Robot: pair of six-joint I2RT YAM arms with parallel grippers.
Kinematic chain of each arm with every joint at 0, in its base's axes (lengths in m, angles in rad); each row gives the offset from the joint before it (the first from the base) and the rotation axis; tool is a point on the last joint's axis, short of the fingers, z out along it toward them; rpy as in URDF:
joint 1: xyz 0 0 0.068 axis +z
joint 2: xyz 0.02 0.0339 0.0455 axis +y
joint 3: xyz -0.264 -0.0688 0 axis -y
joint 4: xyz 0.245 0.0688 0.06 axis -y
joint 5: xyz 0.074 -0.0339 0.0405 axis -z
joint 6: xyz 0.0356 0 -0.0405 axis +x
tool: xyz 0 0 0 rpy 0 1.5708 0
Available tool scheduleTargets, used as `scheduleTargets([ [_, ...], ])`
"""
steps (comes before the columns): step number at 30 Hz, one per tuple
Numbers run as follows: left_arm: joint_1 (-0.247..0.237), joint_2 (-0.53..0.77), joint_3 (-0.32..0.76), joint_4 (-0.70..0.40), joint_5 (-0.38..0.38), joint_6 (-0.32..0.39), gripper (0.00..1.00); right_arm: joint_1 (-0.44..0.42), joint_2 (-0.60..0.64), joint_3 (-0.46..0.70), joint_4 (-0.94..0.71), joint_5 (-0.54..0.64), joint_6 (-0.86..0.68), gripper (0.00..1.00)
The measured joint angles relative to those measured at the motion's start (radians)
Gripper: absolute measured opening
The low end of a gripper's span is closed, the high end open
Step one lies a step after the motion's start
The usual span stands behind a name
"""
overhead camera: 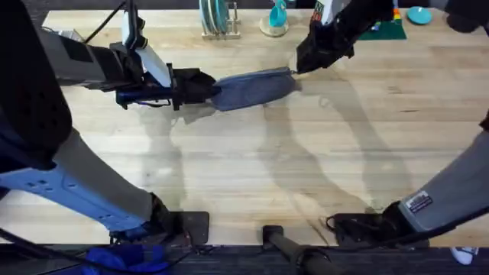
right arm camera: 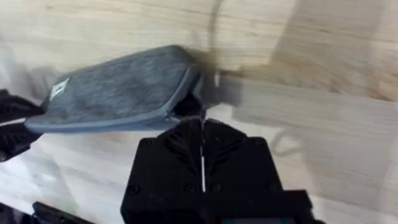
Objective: Unzip the bag, pick up the pens from the table one at a time and place them inside, then zip the bag closed.
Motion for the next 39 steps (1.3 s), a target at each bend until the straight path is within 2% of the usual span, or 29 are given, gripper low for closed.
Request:
scheduleTargets([
  [14, 0.002, 0.0, 0.0, 0.003, -0.005, -0.006, 0.042, -0.114, 0.0, -0.099, 0.025, 0.093, -0.031, 0.035],
  [36, 0.002, 0.0, 0.0, 0.003, -0.005, -0.007, 0.042, -0.116, 0.0, -0.1, 0.026, 0.097, -0.076, 0.033],
  [39, 0.002, 0.0, 0.0, 0.003, -0.005, -0.007, 0.067, -0.116, 0.0, -0.1, 0.027, 0.097, -0.077, 0.119],
])
